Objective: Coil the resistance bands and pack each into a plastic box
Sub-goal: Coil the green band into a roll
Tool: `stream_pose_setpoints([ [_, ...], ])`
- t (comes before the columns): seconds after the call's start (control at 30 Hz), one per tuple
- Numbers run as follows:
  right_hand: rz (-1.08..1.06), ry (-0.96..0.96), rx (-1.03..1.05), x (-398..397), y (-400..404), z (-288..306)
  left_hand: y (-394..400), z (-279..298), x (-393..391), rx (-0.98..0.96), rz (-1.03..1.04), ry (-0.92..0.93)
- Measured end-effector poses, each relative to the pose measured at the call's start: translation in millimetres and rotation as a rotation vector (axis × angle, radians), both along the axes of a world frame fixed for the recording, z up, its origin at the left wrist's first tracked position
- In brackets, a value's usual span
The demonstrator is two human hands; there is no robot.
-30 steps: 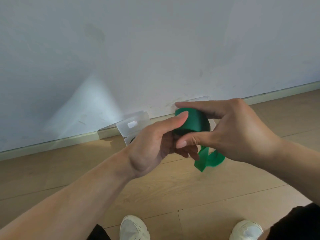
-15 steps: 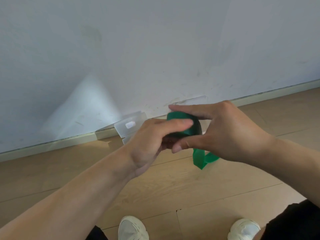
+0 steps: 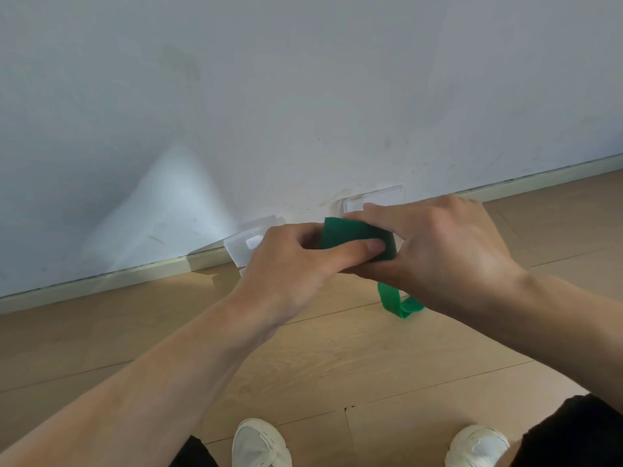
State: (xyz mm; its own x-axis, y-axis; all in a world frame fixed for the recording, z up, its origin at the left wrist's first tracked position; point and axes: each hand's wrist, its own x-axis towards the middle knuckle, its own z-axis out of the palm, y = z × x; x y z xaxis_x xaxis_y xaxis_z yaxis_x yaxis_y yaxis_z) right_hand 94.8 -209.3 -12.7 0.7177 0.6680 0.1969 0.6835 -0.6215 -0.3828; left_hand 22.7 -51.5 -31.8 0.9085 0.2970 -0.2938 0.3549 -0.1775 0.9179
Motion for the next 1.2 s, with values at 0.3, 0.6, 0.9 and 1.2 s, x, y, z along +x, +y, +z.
stream_pose_setpoints([
  [0.3,0.108,0.464,0.376,-1.2,-5.7,15.9,6.8,-5.7,-1.3,-0.513,-0.183,-0.111],
  [0.6,0.125,0.339,0.264,6.0,-9.5,11.6,2.6,-2.5,5.4,-0.409,-0.267,-0.051],
  [0.9,0.105,0.327,0.219,1.4,-8.9,8.5,-4.1,-4.0,4.9,-0.325,-0.197,-0.117],
  [1.2,0.119,0.372,0.175,3.8,-9.0,19.8,2.0,-0.9,5.8,-0.453,-0.240,-0.027],
])
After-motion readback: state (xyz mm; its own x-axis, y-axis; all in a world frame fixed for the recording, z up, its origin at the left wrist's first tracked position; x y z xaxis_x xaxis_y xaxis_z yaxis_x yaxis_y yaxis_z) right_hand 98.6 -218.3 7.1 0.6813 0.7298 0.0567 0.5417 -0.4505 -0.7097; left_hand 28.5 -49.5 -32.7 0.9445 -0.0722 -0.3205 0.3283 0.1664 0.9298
